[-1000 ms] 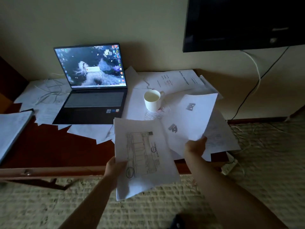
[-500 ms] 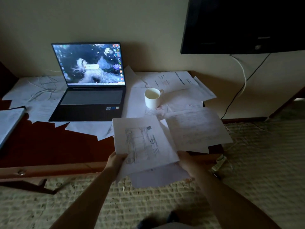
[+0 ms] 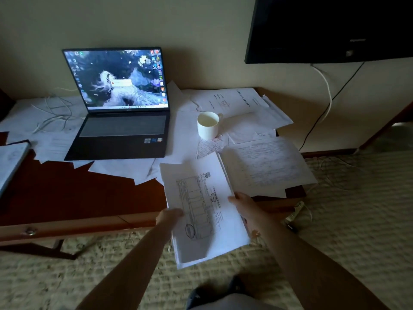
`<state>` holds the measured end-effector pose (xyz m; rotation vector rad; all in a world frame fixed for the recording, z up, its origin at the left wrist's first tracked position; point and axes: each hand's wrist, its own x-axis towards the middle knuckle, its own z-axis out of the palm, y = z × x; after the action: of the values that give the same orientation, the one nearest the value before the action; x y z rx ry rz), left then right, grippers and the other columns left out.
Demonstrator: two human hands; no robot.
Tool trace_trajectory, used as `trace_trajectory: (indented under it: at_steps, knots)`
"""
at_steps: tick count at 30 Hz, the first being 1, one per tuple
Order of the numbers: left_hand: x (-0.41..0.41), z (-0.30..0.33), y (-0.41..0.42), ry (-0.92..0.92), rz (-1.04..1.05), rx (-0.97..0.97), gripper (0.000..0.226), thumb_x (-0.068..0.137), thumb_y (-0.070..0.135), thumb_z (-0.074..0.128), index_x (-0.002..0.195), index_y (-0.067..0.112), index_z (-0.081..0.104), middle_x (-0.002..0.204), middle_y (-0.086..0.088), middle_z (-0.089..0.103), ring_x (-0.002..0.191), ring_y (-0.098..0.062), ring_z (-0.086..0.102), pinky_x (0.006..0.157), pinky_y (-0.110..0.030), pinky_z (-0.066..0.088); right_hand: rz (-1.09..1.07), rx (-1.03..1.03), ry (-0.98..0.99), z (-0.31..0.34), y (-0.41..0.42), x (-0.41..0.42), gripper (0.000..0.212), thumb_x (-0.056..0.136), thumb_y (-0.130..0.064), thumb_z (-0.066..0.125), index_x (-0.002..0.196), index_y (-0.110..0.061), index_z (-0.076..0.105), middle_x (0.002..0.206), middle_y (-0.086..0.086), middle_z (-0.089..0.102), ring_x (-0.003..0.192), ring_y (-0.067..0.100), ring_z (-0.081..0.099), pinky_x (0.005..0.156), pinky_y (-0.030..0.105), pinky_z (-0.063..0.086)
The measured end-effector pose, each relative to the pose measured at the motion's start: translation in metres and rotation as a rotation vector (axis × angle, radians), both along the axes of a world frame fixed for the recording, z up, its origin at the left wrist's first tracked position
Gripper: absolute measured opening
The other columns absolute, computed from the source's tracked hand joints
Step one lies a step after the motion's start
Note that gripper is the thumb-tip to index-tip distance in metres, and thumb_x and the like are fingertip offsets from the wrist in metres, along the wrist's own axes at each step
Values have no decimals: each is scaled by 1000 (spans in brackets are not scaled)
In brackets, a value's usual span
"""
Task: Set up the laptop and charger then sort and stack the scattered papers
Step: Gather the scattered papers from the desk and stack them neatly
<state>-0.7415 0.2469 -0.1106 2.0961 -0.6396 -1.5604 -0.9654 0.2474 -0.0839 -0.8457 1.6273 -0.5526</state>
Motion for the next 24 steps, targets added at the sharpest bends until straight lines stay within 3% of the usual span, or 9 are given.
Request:
trace_trajectory:
  at_steps: [3, 6, 9, 12, 16, 20, 24]
  knots:
    - [-5, 18, 7, 104, 119, -22, 10, 78, -5, 58, 86, -2, 63, 95, -24, 63, 82, -35, 60, 79, -48, 54, 56, -8, 34, 5, -2, 9, 37, 85, 7, 50, 120, -3, 58, 98, 8, 63, 85, 21, 59, 64, 23, 45]
    - [-4, 42, 4, -115, 158, -244, 15, 74, -4, 57, 89, 1, 58, 81, -12, 60, 66, -23, 55, 51, -27, 45, 3, -103, 56, 26, -8, 20, 34, 80, 10, 47, 107, -7, 60, 94, 11, 60, 81, 22, 55, 62, 24, 40]
    - [-2, 76, -6, -86, 172, -530, 38, 75, -7, 58, 106, 9, 44, 88, -5, 58, 77, -19, 58, 55, -26, 46, -94, -264, 18, 48, -21, 32, 26, 80, 10, 45, 98, -3, 58, 83, 12, 55, 71, 19, 47, 56, 26, 31]
    - [1, 109, -21, -39, 105, -758, 60, 76, -13, 58, 121, 19, 35, 91, 3, 57, 80, -9, 56, 61, -27, 51, -192, -420, -22, 73, -40, 45, 23, 83, 2, 51, 98, -13, 60, 87, 8, 64, 72, 20, 54, 61, 28, 42]
    - [9, 120, -36, -48, 18, -696, 49, 73, -6, 72, 117, 6, 53, 100, -3, 60, 96, -24, 59, 73, -33, 55, -260, -467, -45, 89, -49, 56, 41, 78, 7, 53, 110, -19, 49, 91, 2, 62, 76, 16, 58, 60, 25, 46]
    - [15, 113, -41, 40, 24, -645, 33, 74, -3, 74, 101, 5, 58, 94, -3, 64, 96, -29, 62, 79, -39, 56, -337, -521, -49, 89, -52, 63, 52, 79, 8, 51, 121, -22, 43, 96, -2, 60, 76, 11, 57, 55, 21, 44]
    - [18, 105, -51, 78, -18, -631, 24, 76, 7, 77, 95, 7, 62, 93, -6, 66, 89, -27, 63, 70, -35, 55, -355, -543, 21, 84, -58, 73, 49, 83, 6, 43, 123, -21, 44, 91, -4, 57, 67, 10, 53, 51, 22, 42]
